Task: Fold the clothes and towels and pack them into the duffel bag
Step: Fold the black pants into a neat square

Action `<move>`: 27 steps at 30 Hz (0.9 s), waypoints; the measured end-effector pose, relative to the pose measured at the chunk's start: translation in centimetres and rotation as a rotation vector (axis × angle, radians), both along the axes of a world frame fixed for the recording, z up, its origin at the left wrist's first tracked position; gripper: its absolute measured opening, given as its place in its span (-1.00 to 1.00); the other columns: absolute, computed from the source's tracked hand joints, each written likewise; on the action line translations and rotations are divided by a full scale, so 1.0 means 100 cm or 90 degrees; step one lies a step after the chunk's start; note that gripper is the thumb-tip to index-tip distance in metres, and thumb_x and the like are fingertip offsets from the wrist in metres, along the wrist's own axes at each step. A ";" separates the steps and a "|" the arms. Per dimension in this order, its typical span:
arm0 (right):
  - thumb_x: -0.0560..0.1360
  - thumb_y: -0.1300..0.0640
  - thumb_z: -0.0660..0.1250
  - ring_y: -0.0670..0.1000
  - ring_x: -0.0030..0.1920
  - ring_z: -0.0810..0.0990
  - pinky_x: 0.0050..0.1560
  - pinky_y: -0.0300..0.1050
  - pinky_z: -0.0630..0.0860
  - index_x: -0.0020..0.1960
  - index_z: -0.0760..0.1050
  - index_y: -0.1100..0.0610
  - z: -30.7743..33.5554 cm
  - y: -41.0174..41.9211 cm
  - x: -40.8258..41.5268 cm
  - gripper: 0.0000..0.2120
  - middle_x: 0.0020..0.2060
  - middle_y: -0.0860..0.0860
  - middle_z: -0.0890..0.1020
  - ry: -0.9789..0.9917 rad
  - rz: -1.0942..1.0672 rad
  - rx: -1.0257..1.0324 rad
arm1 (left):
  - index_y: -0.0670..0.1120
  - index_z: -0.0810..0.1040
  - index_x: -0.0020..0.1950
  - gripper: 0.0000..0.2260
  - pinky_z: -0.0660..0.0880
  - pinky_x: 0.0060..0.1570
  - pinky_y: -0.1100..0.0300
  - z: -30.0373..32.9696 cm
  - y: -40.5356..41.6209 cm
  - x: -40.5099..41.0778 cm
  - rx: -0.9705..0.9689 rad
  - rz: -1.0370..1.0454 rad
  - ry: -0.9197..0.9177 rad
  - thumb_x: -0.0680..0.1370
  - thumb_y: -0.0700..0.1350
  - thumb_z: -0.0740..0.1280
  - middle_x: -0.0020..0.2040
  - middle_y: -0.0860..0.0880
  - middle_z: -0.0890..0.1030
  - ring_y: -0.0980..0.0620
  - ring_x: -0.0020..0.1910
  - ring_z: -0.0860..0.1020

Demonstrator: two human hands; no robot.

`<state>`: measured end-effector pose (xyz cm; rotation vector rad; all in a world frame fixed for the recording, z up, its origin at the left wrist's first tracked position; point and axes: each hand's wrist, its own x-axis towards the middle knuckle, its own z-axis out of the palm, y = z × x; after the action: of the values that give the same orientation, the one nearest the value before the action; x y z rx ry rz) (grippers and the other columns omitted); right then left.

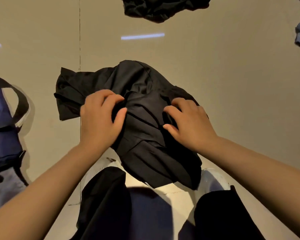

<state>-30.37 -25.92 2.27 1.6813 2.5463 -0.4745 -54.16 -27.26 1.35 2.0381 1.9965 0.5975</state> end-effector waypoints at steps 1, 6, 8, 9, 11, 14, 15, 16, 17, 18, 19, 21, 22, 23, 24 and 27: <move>0.49 -0.12 0.34 0.20 0.31 0.35 0.20 0.11 0.35 0.41 0.33 0.03 -0.005 -0.003 0.005 -0.45 0.37 0.11 0.35 -0.030 0.007 -0.037 | -0.08 0.57 0.18 -0.67 0.43 0.08 -0.04 -0.001 -0.004 0.007 0.003 -0.068 0.032 0.50 0.06 0.30 0.16 -0.09 0.55 -0.14 0.16 0.49; 0.49 -0.23 0.30 0.23 0.45 0.20 0.32 0.20 0.31 0.54 0.10 -0.02 -0.020 0.003 0.010 -0.26 0.49 0.17 0.17 -0.085 0.017 -0.084 | 0.00 0.26 0.51 -0.28 0.28 0.35 -0.07 -0.029 -0.004 0.018 -0.305 -0.119 0.010 0.42 0.08 0.48 0.48 -0.10 0.27 -0.15 0.44 0.26; 0.44 -0.21 0.36 0.27 0.41 0.28 0.27 0.27 0.36 0.50 0.24 0.03 -0.021 0.006 0.004 -0.28 0.45 0.22 0.28 -0.051 0.065 -0.023 | -0.02 0.26 0.51 -0.24 0.25 0.38 -0.04 -0.034 -0.010 0.013 -0.304 -0.107 -0.023 0.40 0.02 0.52 0.47 -0.11 0.27 -0.14 0.44 0.24; 0.41 -0.19 0.40 0.27 0.39 0.31 0.25 0.28 0.38 0.49 0.26 0.03 -0.023 0.007 0.001 -0.26 0.43 0.23 0.31 -0.039 0.096 0.006 | -0.02 0.27 0.51 -0.24 0.27 0.36 -0.06 -0.035 -0.014 0.009 -0.289 -0.115 -0.020 0.38 -0.01 0.53 0.46 -0.11 0.29 -0.15 0.43 0.27; 0.35 -0.10 0.47 0.28 0.40 0.31 0.28 0.30 0.36 0.50 0.25 0.00 -0.029 0.008 -0.005 -0.22 0.44 0.23 0.31 -0.041 0.166 0.031 | -0.04 0.30 0.50 -0.24 0.35 0.31 -0.12 -0.035 -0.022 0.001 -0.265 -0.145 -0.004 0.36 -0.06 0.55 0.43 -0.12 0.34 -0.18 0.39 0.33; 0.36 0.15 0.46 0.28 0.34 0.41 0.26 0.33 0.35 0.24 0.53 0.11 -0.037 0.016 -0.011 -0.55 0.32 0.21 0.47 -0.055 0.210 0.071 | -0.04 0.34 0.46 -0.32 0.45 0.17 -0.11 -0.035 -0.030 -0.009 -0.213 -0.189 0.033 0.38 -0.04 0.50 0.36 -0.09 0.44 -0.16 0.27 0.45; 0.37 0.20 0.43 0.27 0.27 0.48 0.24 0.30 0.39 0.10 0.59 0.14 -0.038 0.022 -0.010 -0.71 0.21 0.19 0.55 -0.038 0.193 0.084 | -0.03 0.35 0.45 -0.36 0.45 0.13 -0.09 -0.034 -0.032 -0.012 -0.194 -0.205 0.054 0.40 0.01 0.44 0.33 -0.07 0.47 -0.15 0.24 0.48; 0.41 0.23 0.38 0.24 0.17 0.54 0.20 0.22 0.43 0.02 0.60 0.15 -0.035 0.030 -0.010 -0.81 0.10 0.16 0.60 -0.009 0.159 0.057 | 0.00 0.33 0.45 -0.38 0.43 0.13 -0.07 -0.033 -0.033 -0.014 -0.183 -0.216 0.073 0.41 0.07 0.36 0.33 -0.05 0.48 -0.12 0.22 0.50; 0.46 0.23 0.30 0.20 0.08 0.57 0.14 0.10 0.47 0.01 0.58 0.13 -0.029 0.038 -0.010 -0.84 0.01 0.11 0.62 0.047 0.104 0.013 | 0.04 0.30 0.46 -0.39 0.40 0.16 -0.09 -0.032 -0.033 -0.015 -0.179 -0.215 0.084 0.42 0.13 0.29 0.34 -0.02 0.47 -0.09 0.23 0.50; 0.50 0.23 0.24 0.13 -0.01 0.57 0.05 0.01 0.47 0.02 0.55 0.10 -0.021 0.046 -0.011 -0.84 -0.06 0.06 0.63 0.120 0.026 -0.065 | 0.08 0.27 0.47 -0.38 0.39 0.21 -0.14 -0.028 -0.033 -0.017 -0.182 -0.198 0.069 0.43 0.19 0.24 0.37 0.00 0.45 -0.06 0.26 0.49; 0.53 0.22 0.20 0.05 -0.09 0.55 -0.04 -0.07 0.45 0.01 0.53 0.06 -0.011 0.055 -0.013 -0.84 -0.13 -0.01 0.61 0.204 -0.065 -0.157 | 0.10 0.25 0.47 -0.37 0.38 0.24 -0.21 -0.023 -0.030 -0.019 -0.184 -0.169 0.023 0.43 0.25 0.23 0.38 0.03 0.43 -0.04 0.29 0.47; 0.55 0.23 0.18 -0.09 -0.22 0.49 -0.22 -0.20 0.42 -0.08 0.49 0.01 0.010 0.072 -0.019 -0.83 -0.23 -0.08 0.55 0.399 -0.240 -0.290 | 0.05 0.32 0.45 -0.35 0.42 0.20 -0.23 -0.006 -0.017 -0.021 -0.156 -0.120 -0.087 0.44 0.32 0.26 0.35 0.04 0.45 -0.02 0.28 0.47; 0.56 0.22 0.18 -0.11 -0.26 0.47 -0.29 -0.23 0.40 -0.13 0.48 0.00 0.020 0.079 -0.021 -0.81 -0.27 -0.09 0.53 0.474 -0.307 -0.336 | 0.01 0.37 0.42 -0.36 0.44 0.19 -0.19 0.003 -0.008 -0.018 -0.126 -0.113 -0.107 0.44 0.33 0.27 0.32 0.03 0.47 -0.01 0.26 0.48; 0.56 0.21 0.18 -0.11 -0.28 0.46 -0.32 -0.23 0.39 -0.18 0.48 0.00 0.028 0.085 -0.023 -0.80 -0.31 -0.10 0.53 0.523 -0.346 -0.374 | -0.01 0.41 0.39 -0.36 0.45 0.20 -0.13 0.012 0.001 -0.012 -0.101 -0.119 -0.109 0.43 0.34 0.28 0.30 0.03 0.49 0.01 0.26 0.48; 0.56 0.20 0.19 -0.11 -0.29 0.47 -0.32 -0.22 0.39 -0.21 0.48 0.01 0.035 0.091 -0.025 -0.78 -0.35 -0.12 0.53 0.548 -0.352 -0.394 | -0.02 0.44 0.35 -0.37 0.44 0.21 -0.04 0.018 0.010 -0.002 -0.096 -0.120 -0.109 0.43 0.34 0.28 0.27 0.04 0.50 0.03 0.25 0.48; 0.56 0.16 0.21 -0.06 -0.26 0.49 -0.29 -0.21 0.39 -0.15 0.51 -0.01 0.044 0.104 -0.032 -0.84 -0.30 -0.09 0.55 0.526 -0.304 -0.361 | -0.04 0.56 0.15 -0.61 0.43 0.01 0.22 0.017 0.033 0.027 -0.173 -0.064 -0.147 0.49 0.21 0.34 0.07 0.03 0.61 0.09 0.03 0.54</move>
<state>-33.58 -15.49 6.67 2.0877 1.9589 -2.0507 -51.47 -23.96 3.09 1.8063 1.7284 0.4857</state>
